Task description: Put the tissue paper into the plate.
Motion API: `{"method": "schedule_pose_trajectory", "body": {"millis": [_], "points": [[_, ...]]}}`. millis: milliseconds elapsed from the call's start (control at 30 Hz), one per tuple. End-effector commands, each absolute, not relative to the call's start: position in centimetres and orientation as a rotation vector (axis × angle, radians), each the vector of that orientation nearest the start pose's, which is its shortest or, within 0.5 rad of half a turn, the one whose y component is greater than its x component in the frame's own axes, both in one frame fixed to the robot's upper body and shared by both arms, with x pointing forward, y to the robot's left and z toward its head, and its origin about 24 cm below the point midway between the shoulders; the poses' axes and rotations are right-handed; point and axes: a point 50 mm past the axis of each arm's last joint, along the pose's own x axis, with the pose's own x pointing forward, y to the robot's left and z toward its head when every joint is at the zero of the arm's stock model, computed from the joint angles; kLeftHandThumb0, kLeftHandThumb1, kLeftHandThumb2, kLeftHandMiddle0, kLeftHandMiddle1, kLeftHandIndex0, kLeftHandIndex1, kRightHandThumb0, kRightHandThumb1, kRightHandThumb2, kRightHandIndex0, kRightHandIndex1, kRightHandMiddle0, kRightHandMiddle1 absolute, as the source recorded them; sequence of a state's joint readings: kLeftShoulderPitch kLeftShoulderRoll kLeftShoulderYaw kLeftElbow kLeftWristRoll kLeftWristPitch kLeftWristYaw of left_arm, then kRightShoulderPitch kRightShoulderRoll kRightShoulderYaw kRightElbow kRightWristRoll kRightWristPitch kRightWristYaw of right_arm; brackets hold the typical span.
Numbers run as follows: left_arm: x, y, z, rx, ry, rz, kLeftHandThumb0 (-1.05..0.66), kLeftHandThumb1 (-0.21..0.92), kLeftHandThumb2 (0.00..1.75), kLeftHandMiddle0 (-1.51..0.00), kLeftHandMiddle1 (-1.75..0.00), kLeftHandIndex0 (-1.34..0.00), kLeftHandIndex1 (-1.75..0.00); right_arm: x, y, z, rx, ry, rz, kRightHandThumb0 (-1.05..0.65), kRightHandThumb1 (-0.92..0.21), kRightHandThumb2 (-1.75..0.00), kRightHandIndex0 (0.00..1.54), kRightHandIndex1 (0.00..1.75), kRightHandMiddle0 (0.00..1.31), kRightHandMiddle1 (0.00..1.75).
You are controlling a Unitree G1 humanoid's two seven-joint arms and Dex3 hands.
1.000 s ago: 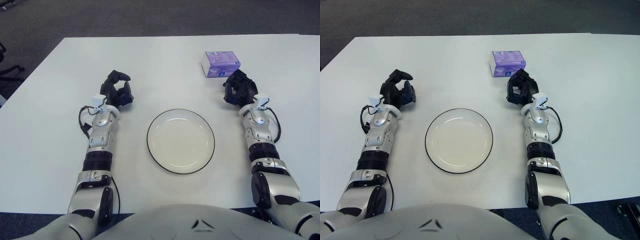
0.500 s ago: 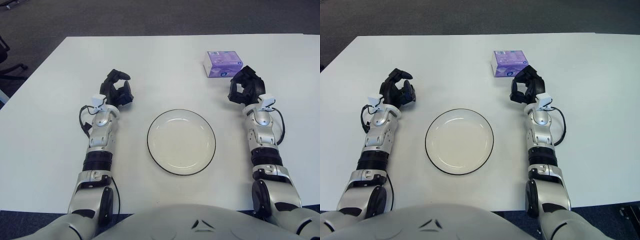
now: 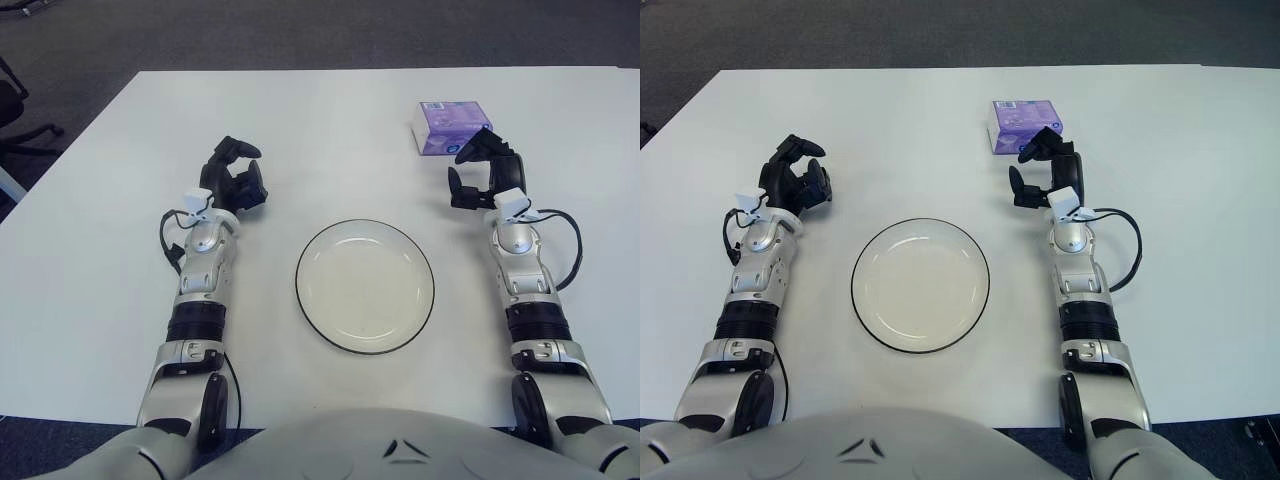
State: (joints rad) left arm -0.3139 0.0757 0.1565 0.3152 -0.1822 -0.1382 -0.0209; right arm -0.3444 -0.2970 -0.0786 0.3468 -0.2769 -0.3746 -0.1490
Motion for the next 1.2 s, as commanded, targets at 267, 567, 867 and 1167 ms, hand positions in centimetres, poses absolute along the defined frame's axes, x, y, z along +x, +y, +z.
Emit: {"method": "schedule_pose_trajectory", "body": {"millis": [267, 567, 867, 1167], "points": [[26.8, 16.8, -0.9, -0.199, 0.120, 0.113, -0.46, 0.38, 1.24, -1.30, -1.75, -0.56, -1.75, 32.4, -21.6, 13.6, -0.950, -0.559, -0.039, -0.48, -0.31, -1.32, 1.02, 1.75, 0.62, 1.75], [26.8, 16.9, -0.9, -0.199, 0.116, 0.112, -0.46, 0.38, 1.23, -1.30, -1.75, -0.56, -1.75, 33.4, -21.6, 15.9, -1.146, -0.586, -0.067, -0.05, -0.33, -1.22, 0.74, 1.49, 0.42, 1.75], [26.7, 16.9, -0.8, -0.172, 0.111, 0.110, -0.46, 0.39, 1.23, -1.30, -1.75, -0.56, -1.75, 34.7, -21.6, 17.7, -1.257, -0.591, -0.085, -0.01, -0.61, -0.86, 0.52, 1.50, 0.27, 1.69], [26.6, 16.9, -0.9, -0.182, 0.113, 0.106, -0.45, 0.40, 1.21, -1.29, -1.75, -0.54, -1.75, 35.5, -21.2, 19.5, -1.346, -0.667, -0.071, -0.20, -0.79, -0.54, 0.39, 1.36, 0.13, 1.56]]}}
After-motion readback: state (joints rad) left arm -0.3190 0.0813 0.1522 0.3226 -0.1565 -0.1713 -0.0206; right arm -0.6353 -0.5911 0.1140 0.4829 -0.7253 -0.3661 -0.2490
